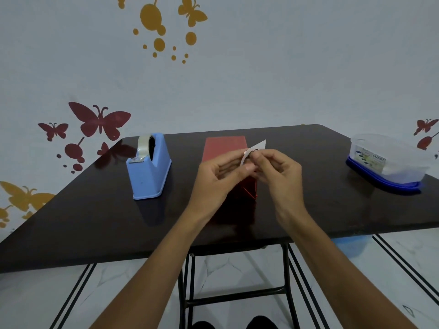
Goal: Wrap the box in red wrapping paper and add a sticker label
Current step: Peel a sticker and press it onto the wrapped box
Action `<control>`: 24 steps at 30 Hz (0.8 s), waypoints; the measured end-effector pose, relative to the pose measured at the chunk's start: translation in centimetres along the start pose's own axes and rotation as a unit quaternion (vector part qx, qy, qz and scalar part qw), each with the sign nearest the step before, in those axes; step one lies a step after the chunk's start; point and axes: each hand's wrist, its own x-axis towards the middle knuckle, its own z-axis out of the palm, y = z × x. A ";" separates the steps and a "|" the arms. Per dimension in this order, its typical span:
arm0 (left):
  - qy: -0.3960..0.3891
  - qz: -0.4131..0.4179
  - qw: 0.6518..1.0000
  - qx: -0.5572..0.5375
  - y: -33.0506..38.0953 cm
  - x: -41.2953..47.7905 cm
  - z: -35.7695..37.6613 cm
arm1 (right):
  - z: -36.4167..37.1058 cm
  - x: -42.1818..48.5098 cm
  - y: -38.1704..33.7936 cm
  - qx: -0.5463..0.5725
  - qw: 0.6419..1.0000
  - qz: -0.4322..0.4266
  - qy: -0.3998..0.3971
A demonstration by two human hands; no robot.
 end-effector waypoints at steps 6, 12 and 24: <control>0.004 -0.027 0.995 0.093 1.0 1.4 -1.4 | -2.2 1.1 -0.5 -0.281 0.942 -0.184 -0.024; -0.017 -0.050 0.993 0.106 2.0 2.2 -1.5 | -2.2 0.5 -0.4 -0.120 0.988 -0.077 -0.050; -0.093 -0.123 0.975 0.160 3.1 2.3 -1.4 | -2.6 0.2 0.7 -0.246 0.939 -0.236 -0.035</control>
